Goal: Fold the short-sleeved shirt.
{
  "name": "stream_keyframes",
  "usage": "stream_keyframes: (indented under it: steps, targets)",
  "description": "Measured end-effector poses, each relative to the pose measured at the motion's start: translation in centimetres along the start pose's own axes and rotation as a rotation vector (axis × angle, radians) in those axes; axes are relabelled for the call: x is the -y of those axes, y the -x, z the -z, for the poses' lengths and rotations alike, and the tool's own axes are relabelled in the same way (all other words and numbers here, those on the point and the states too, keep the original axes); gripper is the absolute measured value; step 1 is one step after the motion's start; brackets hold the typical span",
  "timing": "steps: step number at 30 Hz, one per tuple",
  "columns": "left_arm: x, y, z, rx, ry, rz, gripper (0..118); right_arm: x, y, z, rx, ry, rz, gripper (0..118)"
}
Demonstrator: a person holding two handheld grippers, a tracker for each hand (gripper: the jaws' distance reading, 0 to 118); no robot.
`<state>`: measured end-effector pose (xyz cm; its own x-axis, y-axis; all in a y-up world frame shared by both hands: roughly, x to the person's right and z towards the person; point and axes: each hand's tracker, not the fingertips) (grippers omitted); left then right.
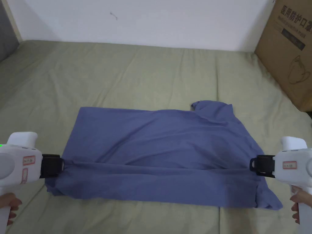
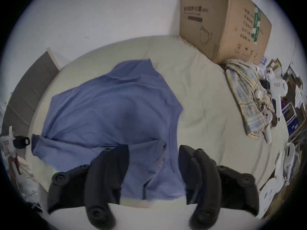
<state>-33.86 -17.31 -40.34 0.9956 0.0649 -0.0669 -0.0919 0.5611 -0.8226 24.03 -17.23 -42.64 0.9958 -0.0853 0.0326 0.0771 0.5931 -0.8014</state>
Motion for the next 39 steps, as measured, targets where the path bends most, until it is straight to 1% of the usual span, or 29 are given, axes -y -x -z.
stream_keyframes:
  steps: [1,2,3,6,9,10,11,12,13,14,18,19,20,21,22,23,24,25,26,27,28,32,33,34,35,36,37,38,39]
  targets:
    - [0.7,0.0,-0.8,0.005,-0.004,-0.005,13,0.6,0.2,-0.7,-0.029,-0.018,-0.002,7]
    - [1.5,0.0,-1.1,0.009,-0.004,-0.004,4,1.2,0.5,-1.0,-0.021,-0.014,0.001,0]
    - [2.5,0.0,-1.4,0.013,-0.009,-0.003,0,1.9,0.7,-1.5,-0.007,-0.027,0.006,0]
    - [5.2,0.2,-1.7,0.03,-0.002,-0.005,0,3.3,1.3,-1.7,-0.068,-0.013,0.022,0]
    - [6.5,0.7,-1.2,0.027,0.012,-0.046,0,4.7,2.0,-1.0,-0.038,0.017,0.014,0]
    - [6.5,0.8,-0.9,0.019,0.021,-0.067,13,5.1,2.0,-0.9,-0.033,0.022,0.013,0]
    - [6.3,0.9,-0.7,0.019,0.029,-0.073,40,5.4,2.1,-0.9,-0.034,0.026,0.016,0]
    - [6.2,1.0,-0.2,0.019,0.03,-0.077,80,5.5,1.7,-0.1,-0.039,0.032,0.023,0]
    - [6.1,1.0,0.1,0.032,0.015,-0.081,109,5.7,1.6,-0.1,-0.046,0.034,0.03,0]
    - [5.8,1.0,0.2,0.045,-0.019,-0.084,109,5.9,1.6,-0.1,-0.048,0.034,0.034,0]
    - [4.4,0.8,3.0,0.033,0.01,-0.085,107,6.0,1.4,-0.2,-0.038,0.043,0.052,0]
    - [4.4,0.8,3.8,0.04,0.029,-0.095,102,6.1,1.2,-0.2,-0.037,0.045,0.057,0]
    - [4.5,0.8,4.5,0.049,0.047,-0.101,81,6.1,1.1,-0.2,-0.033,0.044,0.06,0]
    - [4.7,0.7,5.3,0.059,0.087,-0.113,36,6.2,0.8,-0.4,-0.027,0.042,0.065,0]
    - [5.0,0.7,6.3,0.09,0.144,-0.149,2,6.2,0.5,-0.5,-0.025,0.04,0.069,0]
    - [5.3,0.6,6.4,0.124,0.143,-0.191,1,6.3,0.3,-0.7,-0.023,0.035,0.072,3]
    - [5.2,0.4,5.6,0.07,0.102,-0.176,1,6.4,0.0,-0.9,-0.022,0.026,0.075,17]
    - [5.2,-0.1,5.2,0.056,0.087,-0.139,1,6.4,-0.2,-1.3,-0.019,0.023,0.074,49]
    - [5.1,-0.1,5.2,0.046,0.089,-0.098,1,6.3,-0.4,-1.4,-0.021,0.018,0.067,72]
    - [4.9,-0.1,5.2,0.042,0.096,-0.072,1,6.2,-0.7,-1.4,-0.025,0.01,0.056,83]
    - [4.8,-0.3,5.0,0.043,0.099,-0.068,1,6.1,-0.8,-1.3,-0.023,0.006,0.05,85]
    - [4.2,-0.5,4.4,0.046,0.096,-0.063,1,5.6,-2.0,1.7,-0.014,0.051,0.079,84]
    - [4.3,-0.8,4.3,0.045,0.097,-0.055,1,5.9,-2.3,3.1,-0.005,0.106,0.1,75]
    - [4.3,-0.9,4.3,0.043,0.098,-0.046,1,6.2,-2.6,4.4,-0.006,0.152,0.115,36]
    - [4.3,-0.9,4.2,0.041,0.099,-0.037,1,6.8,-2.7,5.1,-0.015,0.184,0.141,14]
    - [4.3,-0.9,4.1,0.043,0.101,-0.027,1,7.4,-2.5,5.8,-0.059,0.195,0.155,6]
    - [4.3,-0.8,4.2,0.046,0.103,-0.02,1,7.9,-2.1,5.4,-0.098,0.164,0.186,6]
    - [4.3,-0.9,3.9,0.039,0.101,-0.014,1,7.9,-1.7,5.0,-0.073,0.149,0.188,6]
    - [4.3,-0.8,3.6,0.037,0.098,-0.009,1,7.7,-1.4,4.6,-0.06,0.148,0.16,5]
